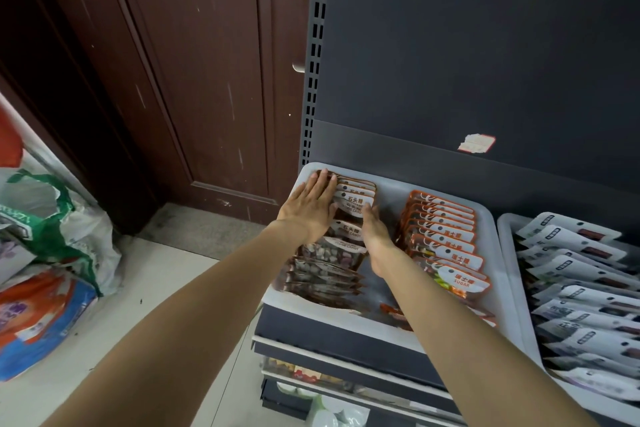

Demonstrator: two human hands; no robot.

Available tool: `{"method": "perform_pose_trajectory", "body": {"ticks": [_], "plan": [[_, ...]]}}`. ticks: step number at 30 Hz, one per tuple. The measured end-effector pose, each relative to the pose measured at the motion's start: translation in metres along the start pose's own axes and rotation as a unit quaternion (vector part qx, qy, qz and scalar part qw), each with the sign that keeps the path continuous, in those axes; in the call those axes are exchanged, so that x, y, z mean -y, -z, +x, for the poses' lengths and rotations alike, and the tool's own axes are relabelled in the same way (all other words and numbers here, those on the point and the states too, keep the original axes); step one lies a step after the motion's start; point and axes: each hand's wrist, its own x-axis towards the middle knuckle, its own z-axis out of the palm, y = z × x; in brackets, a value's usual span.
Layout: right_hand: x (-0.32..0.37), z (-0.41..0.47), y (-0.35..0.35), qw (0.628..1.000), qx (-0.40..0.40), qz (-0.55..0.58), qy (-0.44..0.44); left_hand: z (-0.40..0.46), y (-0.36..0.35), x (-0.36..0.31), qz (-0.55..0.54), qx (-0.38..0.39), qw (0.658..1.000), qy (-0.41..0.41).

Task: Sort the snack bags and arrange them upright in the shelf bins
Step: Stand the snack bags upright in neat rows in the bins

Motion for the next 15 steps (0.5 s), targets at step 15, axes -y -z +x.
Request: {"method": "perform_pose_trajectory", "body": {"ticks": [15], "plan": [[-0.040,-0.067,0.010,0.997,-0.004,-0.054,0.046,-0.081,-0.007,-0.001,0.072,0.042,0.993,-0.080]]}}
